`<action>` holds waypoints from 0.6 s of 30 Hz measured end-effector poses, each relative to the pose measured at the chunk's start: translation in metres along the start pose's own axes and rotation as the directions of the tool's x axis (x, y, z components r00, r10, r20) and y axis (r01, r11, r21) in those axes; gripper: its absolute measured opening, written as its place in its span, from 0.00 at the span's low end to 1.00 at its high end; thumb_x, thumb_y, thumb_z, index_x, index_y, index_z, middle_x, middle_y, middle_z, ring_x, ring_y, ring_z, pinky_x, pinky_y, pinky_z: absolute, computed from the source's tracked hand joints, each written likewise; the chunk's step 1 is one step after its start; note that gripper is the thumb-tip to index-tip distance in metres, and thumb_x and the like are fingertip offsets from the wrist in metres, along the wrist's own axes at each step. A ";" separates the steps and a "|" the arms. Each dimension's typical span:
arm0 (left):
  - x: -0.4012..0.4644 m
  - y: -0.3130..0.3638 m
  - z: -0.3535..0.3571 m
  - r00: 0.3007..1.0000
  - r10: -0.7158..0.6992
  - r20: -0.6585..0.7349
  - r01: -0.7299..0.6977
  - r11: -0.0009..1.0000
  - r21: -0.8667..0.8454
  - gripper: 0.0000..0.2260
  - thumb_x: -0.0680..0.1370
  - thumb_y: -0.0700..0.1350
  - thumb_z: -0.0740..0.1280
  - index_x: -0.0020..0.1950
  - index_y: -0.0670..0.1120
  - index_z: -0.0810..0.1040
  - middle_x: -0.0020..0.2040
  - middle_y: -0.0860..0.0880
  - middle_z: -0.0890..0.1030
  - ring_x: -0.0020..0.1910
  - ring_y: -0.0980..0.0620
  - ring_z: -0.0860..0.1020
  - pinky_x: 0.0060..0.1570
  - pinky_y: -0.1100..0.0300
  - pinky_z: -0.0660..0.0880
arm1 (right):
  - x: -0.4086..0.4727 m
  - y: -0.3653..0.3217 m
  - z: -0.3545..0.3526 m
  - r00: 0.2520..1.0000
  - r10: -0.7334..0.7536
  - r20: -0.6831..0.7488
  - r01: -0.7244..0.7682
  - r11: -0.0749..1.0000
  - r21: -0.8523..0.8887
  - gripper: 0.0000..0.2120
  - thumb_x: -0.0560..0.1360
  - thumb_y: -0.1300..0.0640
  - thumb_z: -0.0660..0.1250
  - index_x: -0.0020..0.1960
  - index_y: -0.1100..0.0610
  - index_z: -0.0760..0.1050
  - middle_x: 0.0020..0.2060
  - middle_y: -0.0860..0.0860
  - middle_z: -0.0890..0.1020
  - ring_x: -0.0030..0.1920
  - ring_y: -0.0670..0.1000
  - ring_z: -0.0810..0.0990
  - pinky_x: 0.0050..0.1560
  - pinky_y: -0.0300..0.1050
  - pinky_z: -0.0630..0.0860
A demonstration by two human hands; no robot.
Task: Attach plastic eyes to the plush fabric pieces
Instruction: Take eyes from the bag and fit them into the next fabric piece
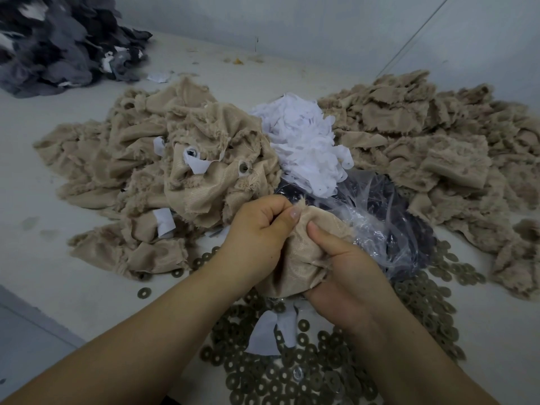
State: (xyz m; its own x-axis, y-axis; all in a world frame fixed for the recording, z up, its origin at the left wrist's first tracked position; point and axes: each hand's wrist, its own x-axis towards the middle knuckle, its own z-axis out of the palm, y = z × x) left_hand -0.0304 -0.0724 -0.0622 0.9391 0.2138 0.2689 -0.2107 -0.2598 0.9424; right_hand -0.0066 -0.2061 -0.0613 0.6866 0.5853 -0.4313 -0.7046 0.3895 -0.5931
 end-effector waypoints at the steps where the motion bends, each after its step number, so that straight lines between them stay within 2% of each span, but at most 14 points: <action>1: 0.000 0.000 0.001 1.000 0.003 -0.003 -0.003 1.000 0.012 0.15 0.81 0.37 0.63 0.35 0.34 0.70 0.27 0.56 0.67 0.27 0.59 0.65 0.29 0.66 0.64 | 0.000 0.000 -0.001 1.000 0.001 0.005 -0.001 1.000 -0.005 0.16 0.76 0.53 0.64 0.48 0.63 0.86 0.54 0.62 0.85 0.53 0.58 0.86 0.48 0.52 0.84; 6: -0.001 0.000 0.003 1.000 -0.020 0.004 0.020 1.000 0.009 0.16 0.82 0.37 0.62 0.34 0.36 0.68 0.26 0.57 0.65 0.27 0.60 0.63 0.29 0.67 0.63 | -0.002 0.001 0.001 1.000 0.012 -0.004 -0.012 1.000 -0.013 0.17 0.74 0.54 0.64 0.51 0.65 0.85 0.55 0.62 0.85 0.54 0.58 0.85 0.52 0.54 0.81; 9: -0.001 0.002 0.003 0.999 -0.049 0.020 0.051 0.995 -0.088 0.18 0.82 0.41 0.62 0.33 0.37 0.66 0.27 0.52 0.64 0.27 0.57 0.62 0.27 0.66 0.63 | -0.002 0.002 0.004 0.998 -0.042 -0.053 0.040 0.998 -0.044 0.21 0.72 0.53 0.66 0.58 0.67 0.81 0.55 0.63 0.84 0.55 0.59 0.85 0.53 0.54 0.81; 11: 0.001 0.002 0.002 0.998 -0.059 0.023 0.061 0.994 -0.095 0.19 0.82 0.43 0.63 0.34 0.34 0.66 0.26 0.50 0.65 0.26 0.56 0.63 0.26 0.66 0.63 | -0.003 0.003 0.006 0.993 -0.084 -0.087 0.079 0.995 -0.064 0.24 0.70 0.53 0.67 0.61 0.67 0.79 0.55 0.63 0.84 0.56 0.60 0.84 0.57 0.55 0.80; 13: 0.003 0.001 0.002 0.997 -0.067 0.032 0.070 0.993 -0.098 0.19 0.81 0.41 0.64 0.36 0.31 0.67 0.27 0.48 0.66 0.25 0.56 0.63 0.25 0.66 0.64 | -0.003 0.005 0.008 0.989 -0.109 -0.103 0.104 0.993 -0.050 0.25 0.70 0.53 0.68 0.61 0.67 0.79 0.55 0.64 0.84 0.57 0.61 0.84 0.58 0.57 0.79; 18: 0.002 0.001 0.005 0.997 -0.056 0.047 0.062 0.988 -0.142 0.19 0.82 0.41 0.63 0.35 0.31 0.65 0.28 0.46 0.66 0.28 0.52 0.63 0.27 0.62 0.63 | -0.007 0.005 0.011 0.981 -0.170 -0.093 0.168 0.985 -0.030 0.23 0.69 0.56 0.70 0.60 0.67 0.79 0.55 0.65 0.84 0.56 0.62 0.84 0.58 0.58 0.80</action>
State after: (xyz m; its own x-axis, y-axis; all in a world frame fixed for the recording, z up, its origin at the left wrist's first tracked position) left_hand -0.0277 -0.0769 -0.0613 0.9612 0.1834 0.2062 -0.1884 -0.1098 0.9759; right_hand -0.0168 -0.2003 -0.0540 0.8100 0.4420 -0.3855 -0.5738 0.4610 -0.6770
